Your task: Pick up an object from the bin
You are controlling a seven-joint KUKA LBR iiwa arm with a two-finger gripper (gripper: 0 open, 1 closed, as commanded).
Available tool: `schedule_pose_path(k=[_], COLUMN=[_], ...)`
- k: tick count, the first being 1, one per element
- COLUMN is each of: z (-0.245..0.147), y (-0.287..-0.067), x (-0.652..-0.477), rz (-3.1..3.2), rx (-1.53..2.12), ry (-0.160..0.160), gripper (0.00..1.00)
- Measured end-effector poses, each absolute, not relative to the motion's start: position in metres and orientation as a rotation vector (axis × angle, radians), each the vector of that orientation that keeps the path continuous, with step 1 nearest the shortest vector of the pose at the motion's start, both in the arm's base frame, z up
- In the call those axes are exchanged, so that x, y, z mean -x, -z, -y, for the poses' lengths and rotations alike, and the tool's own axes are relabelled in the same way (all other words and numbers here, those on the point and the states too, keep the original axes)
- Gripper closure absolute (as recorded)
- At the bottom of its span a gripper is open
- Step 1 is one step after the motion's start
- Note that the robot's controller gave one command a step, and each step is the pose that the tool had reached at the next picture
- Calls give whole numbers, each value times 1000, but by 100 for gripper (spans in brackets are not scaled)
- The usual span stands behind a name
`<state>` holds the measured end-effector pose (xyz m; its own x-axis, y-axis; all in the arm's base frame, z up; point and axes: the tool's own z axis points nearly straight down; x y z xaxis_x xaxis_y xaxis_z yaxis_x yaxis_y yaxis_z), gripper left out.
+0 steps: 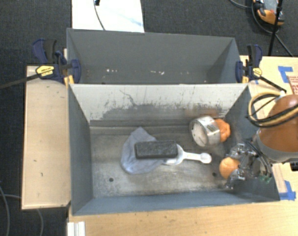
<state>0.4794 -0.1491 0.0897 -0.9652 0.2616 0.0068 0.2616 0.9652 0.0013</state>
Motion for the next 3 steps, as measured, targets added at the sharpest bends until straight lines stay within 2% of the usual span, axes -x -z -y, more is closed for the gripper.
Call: schedule_pose_path(k=[3], z=[150], y=[-141], x=[-481], rz=[3118], rx=[405], ry=[1], gripper=[100])
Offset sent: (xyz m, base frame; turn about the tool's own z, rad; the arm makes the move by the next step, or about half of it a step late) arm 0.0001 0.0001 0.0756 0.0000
